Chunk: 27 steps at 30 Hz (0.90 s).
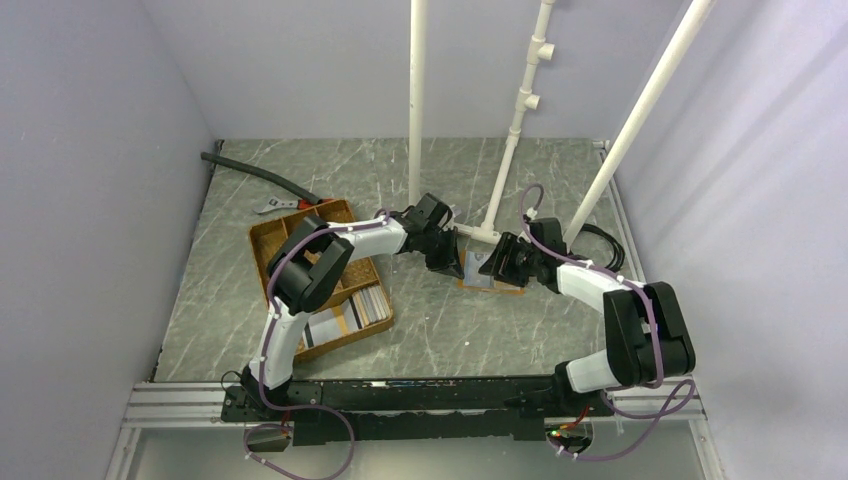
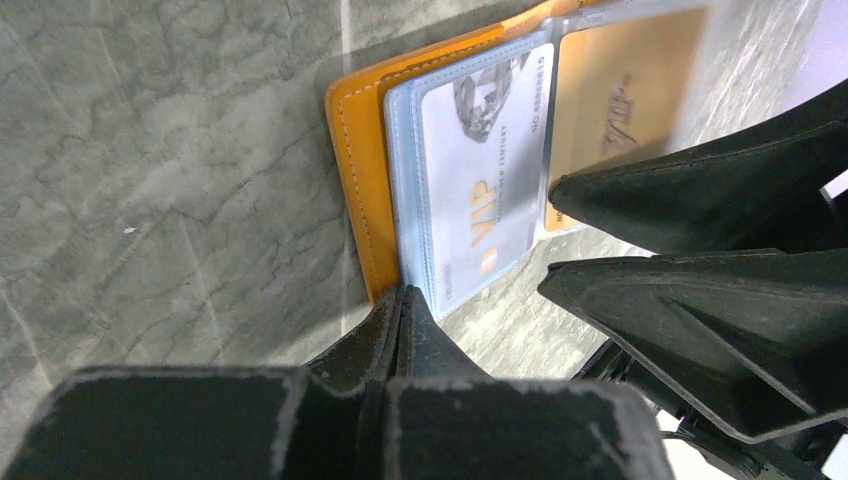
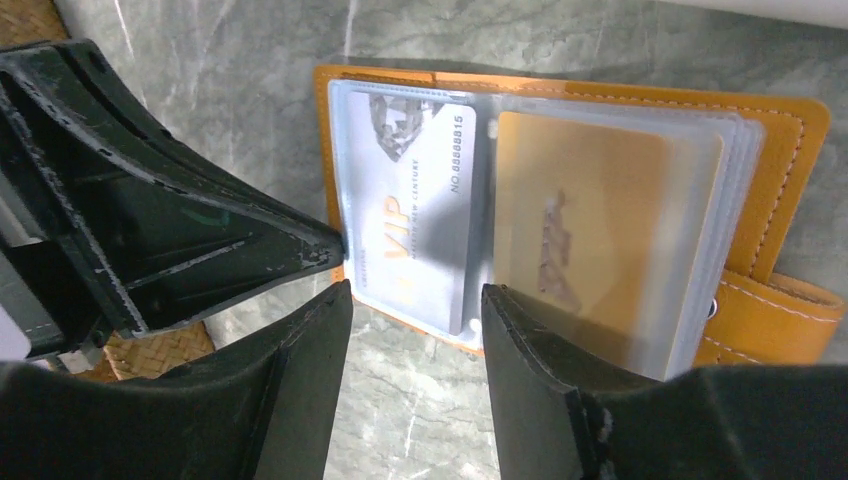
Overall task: Put the credit cards into the card holder
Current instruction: Insert the credit card into the card holder, then turn over the card slot in the card holder.
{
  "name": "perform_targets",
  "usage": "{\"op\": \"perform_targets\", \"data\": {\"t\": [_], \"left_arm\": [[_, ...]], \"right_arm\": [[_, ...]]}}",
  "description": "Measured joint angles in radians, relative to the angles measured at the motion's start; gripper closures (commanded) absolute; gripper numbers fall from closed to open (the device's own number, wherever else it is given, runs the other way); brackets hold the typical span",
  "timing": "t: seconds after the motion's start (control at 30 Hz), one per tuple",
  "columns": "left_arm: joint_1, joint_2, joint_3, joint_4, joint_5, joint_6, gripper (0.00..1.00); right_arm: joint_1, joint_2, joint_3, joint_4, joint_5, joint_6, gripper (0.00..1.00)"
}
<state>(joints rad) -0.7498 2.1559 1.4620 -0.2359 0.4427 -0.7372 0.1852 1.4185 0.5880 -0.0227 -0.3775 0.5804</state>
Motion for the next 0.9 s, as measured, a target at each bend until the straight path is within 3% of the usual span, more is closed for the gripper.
{"op": "perform_targets", "data": {"t": [0.47,0.67,0.8,0.9], "left_arm": [[-0.003,0.002,0.008,-0.016,-0.010,-0.005,1.00],[-0.005,0.003,0.022,-0.036,-0.030,-0.010,1.00],[-0.006,0.003,0.025,-0.039,-0.037,-0.009,1.00],[-0.006,0.003,0.025,-0.039,-0.033,-0.006,1.00]], "right_arm": [[0.119,0.033,0.067,-0.104,0.197,-0.016,0.47],[0.191,0.071,0.146,-0.174,0.408,0.019,0.48],[0.188,0.014,0.127,-0.200,0.499,0.028,0.47],[0.172,-0.045,0.087,-0.209,0.473,0.006,0.56]]}}
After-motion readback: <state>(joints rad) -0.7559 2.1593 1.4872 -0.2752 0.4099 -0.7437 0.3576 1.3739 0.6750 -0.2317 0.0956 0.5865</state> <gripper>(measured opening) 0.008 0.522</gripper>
